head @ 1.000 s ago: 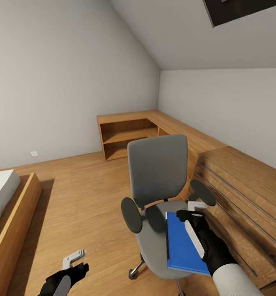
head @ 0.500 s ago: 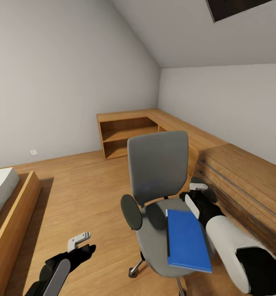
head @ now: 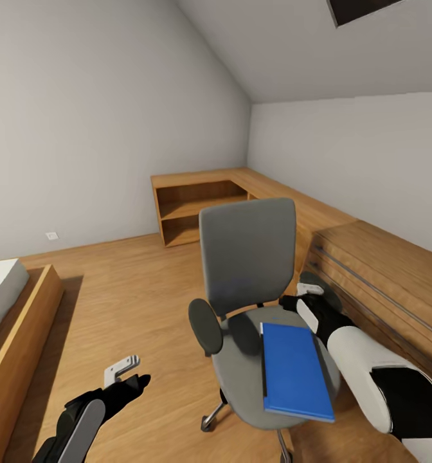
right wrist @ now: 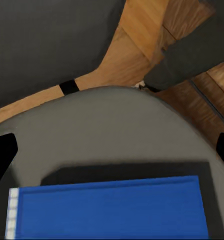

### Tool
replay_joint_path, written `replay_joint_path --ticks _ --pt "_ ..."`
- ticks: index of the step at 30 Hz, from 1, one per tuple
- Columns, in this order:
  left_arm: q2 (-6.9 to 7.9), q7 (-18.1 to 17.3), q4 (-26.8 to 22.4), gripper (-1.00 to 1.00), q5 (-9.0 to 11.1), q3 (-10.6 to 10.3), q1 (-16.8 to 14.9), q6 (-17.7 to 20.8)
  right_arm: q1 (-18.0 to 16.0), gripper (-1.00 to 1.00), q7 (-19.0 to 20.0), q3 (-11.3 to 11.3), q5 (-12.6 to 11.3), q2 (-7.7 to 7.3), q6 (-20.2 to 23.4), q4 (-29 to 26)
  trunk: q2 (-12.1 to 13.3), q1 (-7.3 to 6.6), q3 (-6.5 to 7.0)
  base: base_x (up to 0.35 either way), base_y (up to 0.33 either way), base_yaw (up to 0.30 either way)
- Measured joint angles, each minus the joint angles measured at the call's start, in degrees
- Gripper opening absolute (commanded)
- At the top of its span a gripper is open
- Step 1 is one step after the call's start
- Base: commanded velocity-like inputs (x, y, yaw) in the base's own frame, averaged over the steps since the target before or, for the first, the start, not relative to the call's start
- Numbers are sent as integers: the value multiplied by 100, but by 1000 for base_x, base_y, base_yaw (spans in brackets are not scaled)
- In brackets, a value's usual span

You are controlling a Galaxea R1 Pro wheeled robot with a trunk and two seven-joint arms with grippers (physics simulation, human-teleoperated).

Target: In the bedroom, organize the workspace by keeping the computer under the desk, ensuring the monitor is on the desk, placing the keyboard on the desk next to the monitor, placing the mouse on the desk next to the keyboard, moving the folder from the swivel chair onto the desk next to the mouse, stacking the notebook on top of the folder with the pen on top of the notebook, and positioning the swivel chair next to the desk.

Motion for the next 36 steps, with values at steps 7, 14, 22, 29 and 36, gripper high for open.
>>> replay_joint_path --ticks 7,14,22,29,36 --pt "4 4 -4 100 -22 6 8 -19 0 100 56 -39 -99 10 -1145 757 -281 154 -126 0 0 0" --pt "10 14 16 100 -13 67 10 -35 4 100 64 -41 -100 -3 -1293 805 -562 308 -251 0 0 0" --pt "11 11 22 100 -10 82 10 -46 18 100 90 -35 -75 6 -1345 810 -883 483 -395 0 0 0" --pt "11 11 23 100 -19 82 10 -37 21 100 95 -33 -54 1 -1402 812 -1045 572 -467 0 0 0" --pt "11 9 20 100 -32 82 11 -25 23 100 95 -28 -55 -1 -1416 812 -1045 572 -467 0 0 0"
